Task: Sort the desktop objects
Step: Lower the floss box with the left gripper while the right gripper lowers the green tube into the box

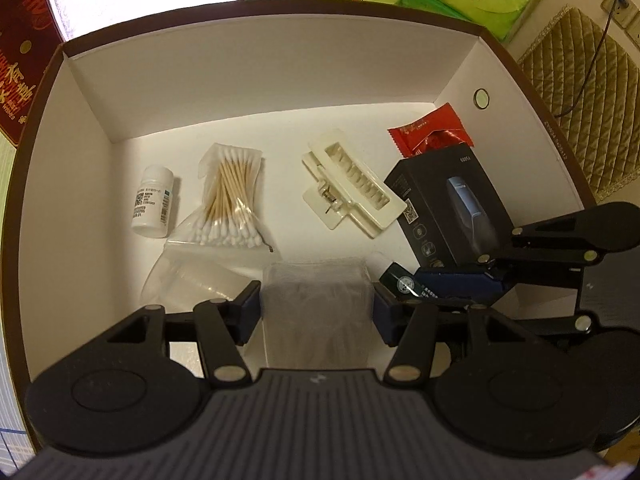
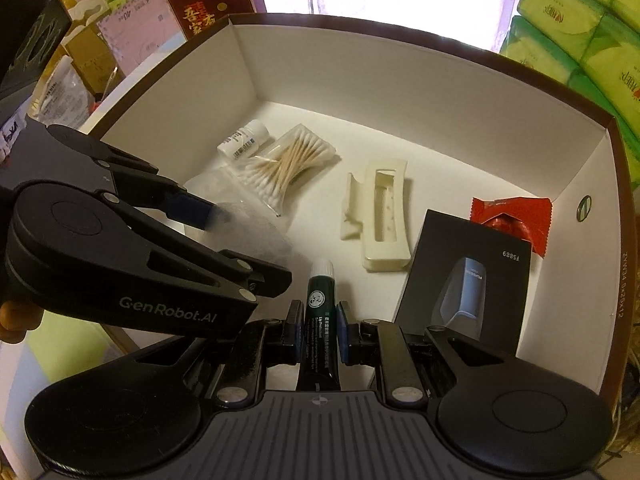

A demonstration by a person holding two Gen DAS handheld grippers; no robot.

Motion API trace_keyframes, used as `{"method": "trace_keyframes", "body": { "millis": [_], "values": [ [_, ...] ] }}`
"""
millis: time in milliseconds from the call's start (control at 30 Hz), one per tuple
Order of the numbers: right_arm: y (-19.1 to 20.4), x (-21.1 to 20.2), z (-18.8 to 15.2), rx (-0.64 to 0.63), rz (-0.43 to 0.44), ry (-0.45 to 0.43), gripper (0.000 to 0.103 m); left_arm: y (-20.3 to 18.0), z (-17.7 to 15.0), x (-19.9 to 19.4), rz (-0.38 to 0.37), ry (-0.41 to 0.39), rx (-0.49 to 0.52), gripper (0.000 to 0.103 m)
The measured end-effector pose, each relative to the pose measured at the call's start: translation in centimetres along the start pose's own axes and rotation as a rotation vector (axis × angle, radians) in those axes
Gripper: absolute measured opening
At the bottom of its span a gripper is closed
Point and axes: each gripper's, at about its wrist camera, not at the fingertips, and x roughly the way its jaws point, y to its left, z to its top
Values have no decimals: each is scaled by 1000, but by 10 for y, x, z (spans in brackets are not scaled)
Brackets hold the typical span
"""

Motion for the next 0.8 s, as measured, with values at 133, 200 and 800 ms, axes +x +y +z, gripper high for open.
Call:
{"method": "trace_keyframes", "body": {
  "millis": [133,200,800],
  "values": [
    [1,-1,0,-19,-25,-7,14,0,0,-1,4,2,-8,54],
    [1,-3,-1,-16,-22,-11,18,1,-1,-3,6,0,-17,59],
    [-7,-35,-23,83,-132,-84,101,-7,-6,-34,90,-36,12,87]
  ]
}}
